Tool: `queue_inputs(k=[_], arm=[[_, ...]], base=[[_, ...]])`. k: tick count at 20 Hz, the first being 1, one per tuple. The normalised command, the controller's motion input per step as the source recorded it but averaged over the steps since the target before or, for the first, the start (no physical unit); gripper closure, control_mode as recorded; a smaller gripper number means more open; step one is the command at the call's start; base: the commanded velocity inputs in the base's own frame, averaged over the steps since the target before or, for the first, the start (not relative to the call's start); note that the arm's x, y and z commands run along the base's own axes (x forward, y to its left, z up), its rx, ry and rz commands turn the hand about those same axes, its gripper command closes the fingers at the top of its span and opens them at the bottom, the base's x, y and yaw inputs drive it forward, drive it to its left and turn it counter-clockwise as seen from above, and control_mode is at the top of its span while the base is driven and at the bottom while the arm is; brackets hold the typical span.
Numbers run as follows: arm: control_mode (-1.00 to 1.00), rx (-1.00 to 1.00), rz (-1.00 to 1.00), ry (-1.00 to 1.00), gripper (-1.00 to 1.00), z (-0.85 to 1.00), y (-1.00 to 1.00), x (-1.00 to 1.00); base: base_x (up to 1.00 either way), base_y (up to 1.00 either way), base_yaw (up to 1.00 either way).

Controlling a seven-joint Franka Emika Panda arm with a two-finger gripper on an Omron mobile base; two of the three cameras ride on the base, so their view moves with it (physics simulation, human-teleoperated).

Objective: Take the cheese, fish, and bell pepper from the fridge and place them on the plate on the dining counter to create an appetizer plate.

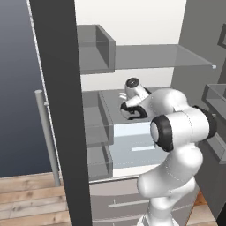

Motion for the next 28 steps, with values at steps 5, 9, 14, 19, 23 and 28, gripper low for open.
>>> queue_inputs(k=[5, 9, 14, 19, 23, 28], arm=[[-1.0, 0.06, 0.01, 0.0, 1.0, 0.57, -0.12, -1.0], [-1.0, 0.01, 0.16, 0.0, 1.0, 0.71, 0.05, -1.0], [-1.0, -0.02, 0.25, 0.0, 1.0, 0.47, 0.2, -1.0], [-1.0, -0.01, 0.22, 0.0, 1.0, 0.75, 0.03, -1.0], [-1.0, -0.05, 0.1, 0.0, 1.0, 0.94, 0.0, -1.0], [-1.0, -0.11, 0.01, -0.06, 1.0, 0.93, 0.0, -1.0]], base=[[0.0, 0.0, 0.0], [0.0, 0.0, 0.0], [0.0, 0.0, 0.0], [0.0, 0.0, 0.0], [0.0, 0.0, 0.0], [0.0, 0.0, 0.0]])
